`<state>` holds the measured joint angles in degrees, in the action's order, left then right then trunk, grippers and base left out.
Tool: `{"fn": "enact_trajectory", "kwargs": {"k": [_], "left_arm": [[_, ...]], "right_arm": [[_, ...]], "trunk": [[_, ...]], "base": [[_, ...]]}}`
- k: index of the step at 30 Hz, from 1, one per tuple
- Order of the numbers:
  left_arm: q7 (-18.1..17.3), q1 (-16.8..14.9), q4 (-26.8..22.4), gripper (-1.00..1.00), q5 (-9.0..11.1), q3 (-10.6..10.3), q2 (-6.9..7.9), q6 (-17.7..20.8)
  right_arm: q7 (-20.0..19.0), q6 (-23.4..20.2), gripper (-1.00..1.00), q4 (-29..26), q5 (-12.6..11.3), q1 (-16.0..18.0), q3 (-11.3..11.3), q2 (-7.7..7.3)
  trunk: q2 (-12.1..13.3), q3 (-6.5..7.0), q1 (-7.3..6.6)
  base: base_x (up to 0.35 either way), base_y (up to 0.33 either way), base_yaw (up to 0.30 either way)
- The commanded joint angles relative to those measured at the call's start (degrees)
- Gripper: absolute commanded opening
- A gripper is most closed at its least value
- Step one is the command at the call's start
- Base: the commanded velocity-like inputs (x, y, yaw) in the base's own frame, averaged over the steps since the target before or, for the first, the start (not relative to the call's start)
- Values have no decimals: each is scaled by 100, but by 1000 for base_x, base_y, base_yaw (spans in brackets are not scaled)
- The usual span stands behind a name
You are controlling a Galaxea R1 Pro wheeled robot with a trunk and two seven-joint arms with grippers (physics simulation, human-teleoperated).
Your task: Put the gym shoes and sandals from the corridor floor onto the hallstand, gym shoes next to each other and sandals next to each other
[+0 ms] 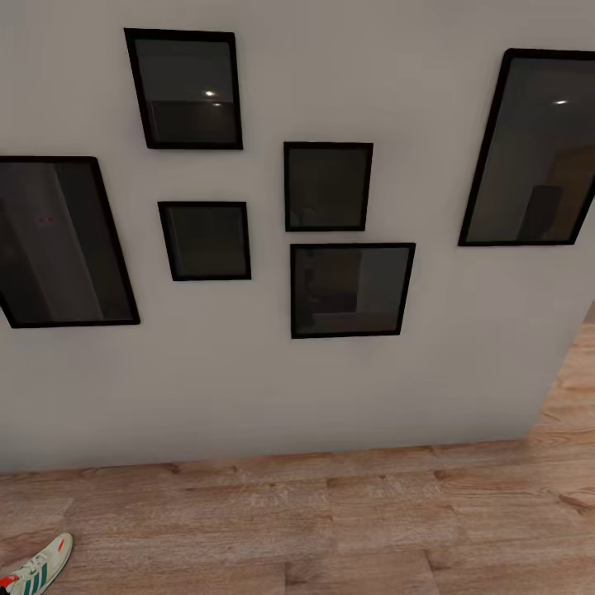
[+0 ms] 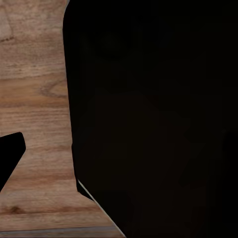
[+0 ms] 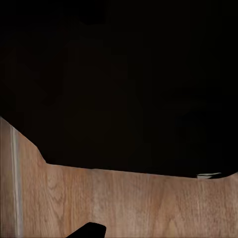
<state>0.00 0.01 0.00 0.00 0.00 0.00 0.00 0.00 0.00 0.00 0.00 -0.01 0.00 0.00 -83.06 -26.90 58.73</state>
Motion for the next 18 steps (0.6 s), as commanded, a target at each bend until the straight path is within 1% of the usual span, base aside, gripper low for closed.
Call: {"fn": "enact_trajectory", "kwargs": {"k": [1, 4, 8, 10, 12, 18], "left_arm": [[0, -1, 0, 100, 0, 0, 0, 0], [8, -4, -9, 100, 18, 11, -9, -10], [6, -3, -9, 100, 18, 14, -9, -9], [7, -6, -9, 100, 18, 17, -9, -9], [8, -4, -9, 100, 18, 17, -9, -9], [5, -4, -9, 100, 18, 18, -9, -11]], "right_arm": [[0, 0, 100, 0, 0, 1, 0, 0], [18, 28, 100, -99, 9, 84, -35, 98], [19, 30, 100, -136, 9, 96, -36, 134], [18, 34, 100, -201, 5, 163, -42, 178], [18, 35, 100, -233, 4, 220, -43, 187], [20, 50, 100, -243, 1, 240, -29, 192]], "trunk": [[-2, -3, 0], [-2, -3, 0], [-2, -3, 0], [-2, -3, 0], [-2, -3, 0], [-2, -3, 0]], "base": [[0, 0, 0], [0, 0, 0], [0, 0, 0], [0, 0, 0], [0, 0, 0], [0, 0, 0]]}}
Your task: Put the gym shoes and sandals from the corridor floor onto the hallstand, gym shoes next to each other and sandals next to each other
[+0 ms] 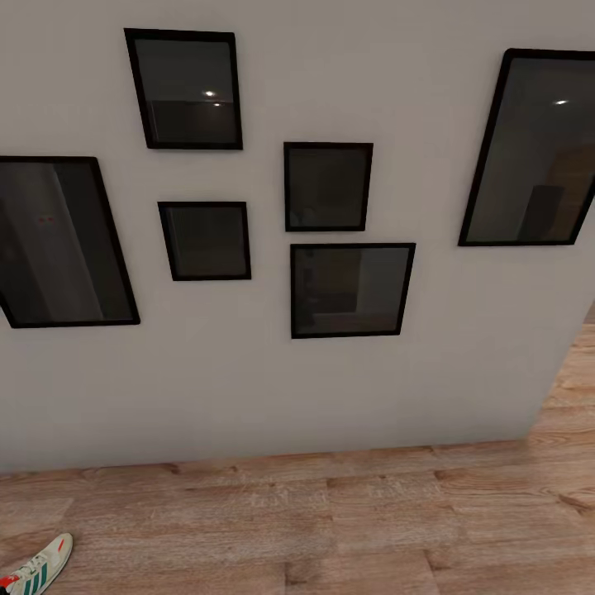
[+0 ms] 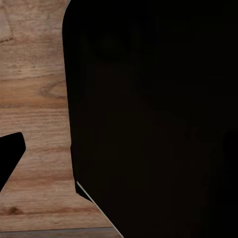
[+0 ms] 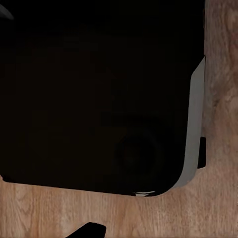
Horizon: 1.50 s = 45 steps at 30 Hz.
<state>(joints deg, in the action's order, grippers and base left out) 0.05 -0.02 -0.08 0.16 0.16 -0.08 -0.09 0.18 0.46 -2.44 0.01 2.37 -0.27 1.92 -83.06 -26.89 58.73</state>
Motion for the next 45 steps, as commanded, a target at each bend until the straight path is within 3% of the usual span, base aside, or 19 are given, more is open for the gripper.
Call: {"fn": "enact_trajectory", "kwargs": {"k": [1, 10, 22, 23, 25, 26, 28, 35, 45], "left_arm": [[-5, -1, -1, 100, 2, 2, 0, -4], [0, -37, -172, 100, -6, -31, 1, -16], [-6, -112, -560, 100, -22, -35, 70, -185], [0, -133, -1612, 100, -23, -35, 72, -794], [12, -199, -1658, 100, -27, -36, 73, -1171], [24, -336, -1698, 100, -40, -39, 71, -1555], [25, -445, -1710, 100, -53, -40, 70, -1662], [29, -981, -1711, 100, -52, -40, 76, -1745], [39, -1024, -1643, 100, -31, -8, 148, -1800]], "right_arm": [[4, 6, 100, -1, -5, 4, 5, 1], [10, 237, 100, -23, 3, 9, -2, -35], [17, 622, 100, -310, 2, 9, 14, -409], [17, 1805, 100, -1045, 2, 9, 15, -464], [17, 1826, 100, -1275, 0, 9, 19, -504], [17, 1844, 100, -1621, 0, 13, 24, -548], [17, 1847, 100, -1838, -5, 17, 26, -558], [-4, 1849, 100, -2369, -14, 82, 27, -569], [4, 1853, 100, -2402, -4, 105, 35, -577]], "trunk": [[-2, -4, 0], [-2, -4, 0], [-2, -4, 0], [-2, -4, 0], [-2, -4, 0], [-2, -4, 0], [-2, -4, 0], [-2, -4, 0], [-2, -4, 0]], "base": [[0, 0, 0], [0, 0, 0], [0, 0, 0], [0, 0, 0], [0, 0, 0], [0, 0, 0], [0, 0, 0], [0, 0, 0], [0, 0, -38]]}}
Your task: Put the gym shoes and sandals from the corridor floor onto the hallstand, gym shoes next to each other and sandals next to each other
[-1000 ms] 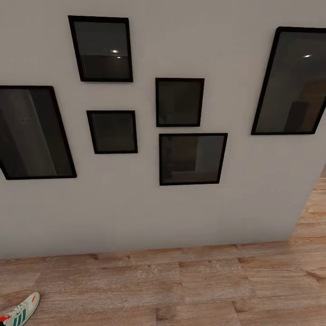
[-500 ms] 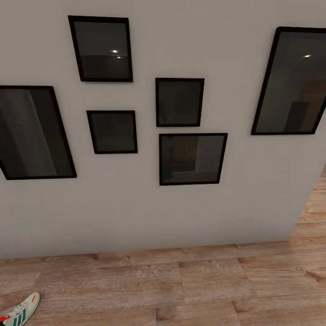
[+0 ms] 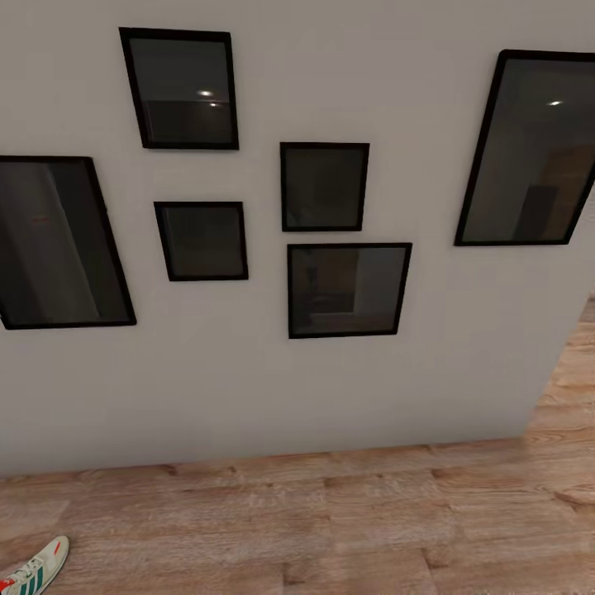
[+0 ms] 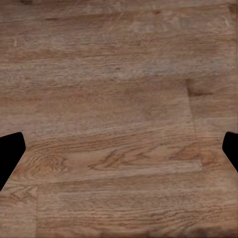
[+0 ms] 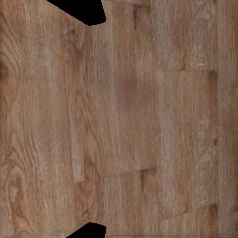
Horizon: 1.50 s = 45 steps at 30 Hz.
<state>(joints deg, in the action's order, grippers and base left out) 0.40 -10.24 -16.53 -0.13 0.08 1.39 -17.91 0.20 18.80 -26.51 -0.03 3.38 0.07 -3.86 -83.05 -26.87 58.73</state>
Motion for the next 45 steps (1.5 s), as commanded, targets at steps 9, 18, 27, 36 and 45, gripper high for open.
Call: {"fn": "enact_trajectory", "kwargs": {"k": [9, 18, 27, 36, 45], "left_arm": [[13, -4, 10, 100, 4, 6, 22, -26], [14, -4, 3, 100, 159, 96, 209, -20], [-59, -4, 10, 100, 285, 187, 230, -28], [-58, -4, 13, 100, 285, 193, 230, -28], [-52, -4, 18, 100, 285, 201, 239, -28]], "right_arm": [[6, 18, 100, 6, -10, 5, 22, -8], [6, 17, 100, 6, -9, 5, 477, -10], [-11, 18, 100, 8, 11, 5, 720, -10], [-21, 18, 100, 8, 11, 5, 723, -10], [-27, 18, 100, 14, 11, 5, 723, -10]], "trunk": [[-3, -6, 0], [-3, -6, 0], [-3, -6, 0], [-3, -6, 0], [-3, -6, 0]], "base": [[0, 0, -252], [0, 0, -270], [0, -1, -271], [28, -201, -271], [142, -249, -271]]}}
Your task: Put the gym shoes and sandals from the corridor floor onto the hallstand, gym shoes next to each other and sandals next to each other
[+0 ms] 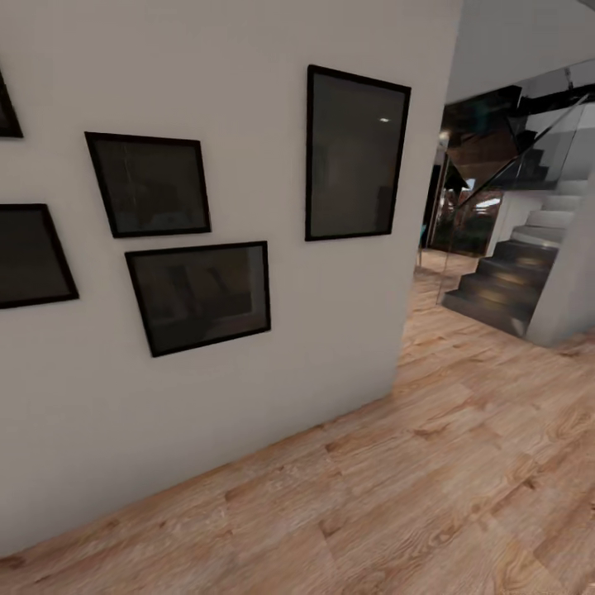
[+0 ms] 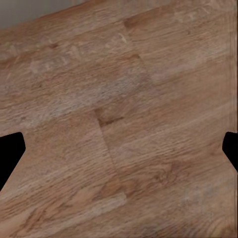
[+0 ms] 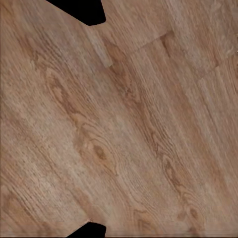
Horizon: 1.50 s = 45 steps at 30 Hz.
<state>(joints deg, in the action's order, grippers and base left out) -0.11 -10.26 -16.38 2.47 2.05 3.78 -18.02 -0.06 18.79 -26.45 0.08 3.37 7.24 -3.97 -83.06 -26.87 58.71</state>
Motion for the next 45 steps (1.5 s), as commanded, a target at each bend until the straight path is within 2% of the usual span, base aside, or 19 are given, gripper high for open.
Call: {"fn": "enact_trajectory", "kwargs": {"k": [1, 25, 45], "left_arm": [[-1, -2, 1, 100, 25, 5, 0, -17], [6, -4, 3, 100, 25, 6, 0, -17], [55, -2, 3, 100, 25, 14, 9, -17]], "right_arm": [[5, 20, 100, 8, 1, 6, 6, 1], [12, 20, 100, 8, 1, 6, -1, 4], [14, 20, 100, 8, 1, 6, -3, 6]], "trunk": [[-2, -6, 1], [-2, -6, 1], [-2, -6, 1]], "base": [[218, -205, -271], [262, -168, -271], [314, -58, -271]]}}
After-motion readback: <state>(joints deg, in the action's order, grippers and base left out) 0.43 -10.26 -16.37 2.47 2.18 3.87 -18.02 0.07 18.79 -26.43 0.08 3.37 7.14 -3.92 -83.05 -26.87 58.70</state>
